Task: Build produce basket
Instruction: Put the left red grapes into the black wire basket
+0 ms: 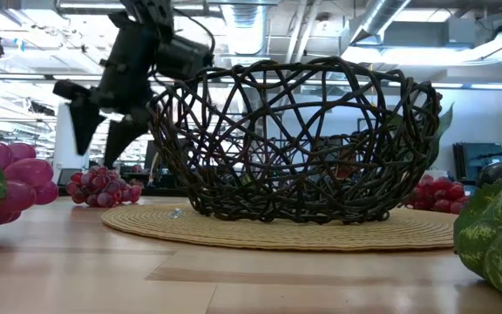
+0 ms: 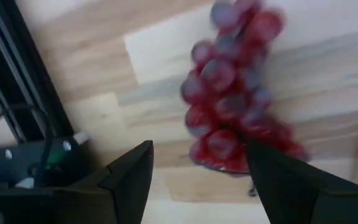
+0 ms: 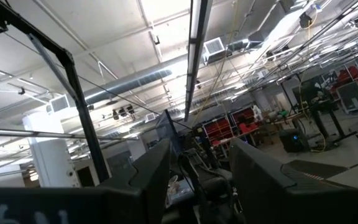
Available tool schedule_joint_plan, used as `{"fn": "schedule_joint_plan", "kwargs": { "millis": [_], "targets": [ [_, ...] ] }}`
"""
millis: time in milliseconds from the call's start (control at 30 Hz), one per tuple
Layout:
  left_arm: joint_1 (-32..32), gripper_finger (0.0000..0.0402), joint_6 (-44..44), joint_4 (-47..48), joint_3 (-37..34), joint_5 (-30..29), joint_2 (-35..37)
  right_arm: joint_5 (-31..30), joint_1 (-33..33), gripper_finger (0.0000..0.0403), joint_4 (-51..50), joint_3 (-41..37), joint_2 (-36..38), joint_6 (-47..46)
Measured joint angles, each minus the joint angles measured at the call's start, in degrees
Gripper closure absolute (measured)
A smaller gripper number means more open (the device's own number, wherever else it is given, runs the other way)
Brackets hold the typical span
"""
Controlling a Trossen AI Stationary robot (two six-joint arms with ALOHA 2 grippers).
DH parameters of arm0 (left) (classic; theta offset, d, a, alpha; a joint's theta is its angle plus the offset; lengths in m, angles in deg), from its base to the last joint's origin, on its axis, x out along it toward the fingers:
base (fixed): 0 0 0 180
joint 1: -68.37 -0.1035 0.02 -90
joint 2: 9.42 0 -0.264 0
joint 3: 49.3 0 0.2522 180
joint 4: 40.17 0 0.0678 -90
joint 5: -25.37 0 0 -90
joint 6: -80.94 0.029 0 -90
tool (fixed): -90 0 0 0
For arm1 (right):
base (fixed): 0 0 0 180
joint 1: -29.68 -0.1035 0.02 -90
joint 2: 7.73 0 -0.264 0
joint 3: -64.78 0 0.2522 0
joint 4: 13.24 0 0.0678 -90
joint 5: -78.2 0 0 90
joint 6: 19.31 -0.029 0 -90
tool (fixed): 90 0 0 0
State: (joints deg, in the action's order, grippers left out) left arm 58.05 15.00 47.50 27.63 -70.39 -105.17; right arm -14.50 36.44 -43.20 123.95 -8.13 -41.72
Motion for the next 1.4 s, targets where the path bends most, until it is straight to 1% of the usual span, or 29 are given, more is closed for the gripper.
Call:
{"fn": "schedule_joint_plan", "kwargs": {
  "millis": [67,133,333,433,633,767,867,933,1100,1133,1233,1300,1400],
  "targets": [
    [-0.18,0.0159,-0.09,-0.85,-1.64,1.90,0.19,-0.01,0.00,0.0214,0.01,0.00,0.00,0.02],
    [-0.28,0.0159,0.18,-3.77,-3.16,4.18,0.19,-0.01,0.00,0.0214,0.01,0.00,0.00,0.04],
    [-0.31,0.0159,0.18,-17.25,-7.75,8.00,0.23,-0.04,0.01,0.0219,0.05,0.00,0.00,0.00],
    [-0.31,0.0159,0.18,-22.31,-9.03,9.70,0.25,-0.06,0.01,0.0220,0.11,0.00,0.00,-0.02],
    [-0.29,0.0163,0.12,-25.36,-10.31,10.25,0.21,-0.13,0.00,0.0218,0.58,0.00,0.00,-0.04],
    [-0.31,0.0190,-0.09,-26.22,-11.63,13.03,0.27,-0.15,0.00,0.0222,1.49,0.00,0.00,0.02],
    [-0.27,0.0224,-0.07,-26.31,-12.08,13.71,0.32,-0.20,0.00,0.0225,1.69,0.00,0.00,0.24],
    [-0.24,0.0256,0.74,-26.27,-12.08,13.63,0.32,-0.20,0.02,0.0227,1.68,0.00,0.00,0.24],
    [-0.36,0.0361,4.78,-25.25,-11.89,13.43,0.32,-0.22,0.00,0.0228,1.69,0.00,0.00,0.26],
    [-0.39,0.0376,5.29,-24.12,-11.45,13.16,0.26,-0.22,0.01,0.0228,1.68,0.00,0.00,0.25],
    [-0.41,0.0381,8.10,-18.13,-8.62,10.62,-0.08,-0.24,0.01,0.0228,1.70,0.00,0.00,0.26],
    [-0.41,0.0381,9.70,-14.23,-4.69,7.88,-0.05,-0.24,0.00,0.0228,1.68,0.00,0.00,0.28],
    [-0.41,0.0385,12.00,-3.27,2.59,2.24,-0.03,-0.24,0.00,0.0228,1.68,-0.02,0.00,0.28]
  ]
}}
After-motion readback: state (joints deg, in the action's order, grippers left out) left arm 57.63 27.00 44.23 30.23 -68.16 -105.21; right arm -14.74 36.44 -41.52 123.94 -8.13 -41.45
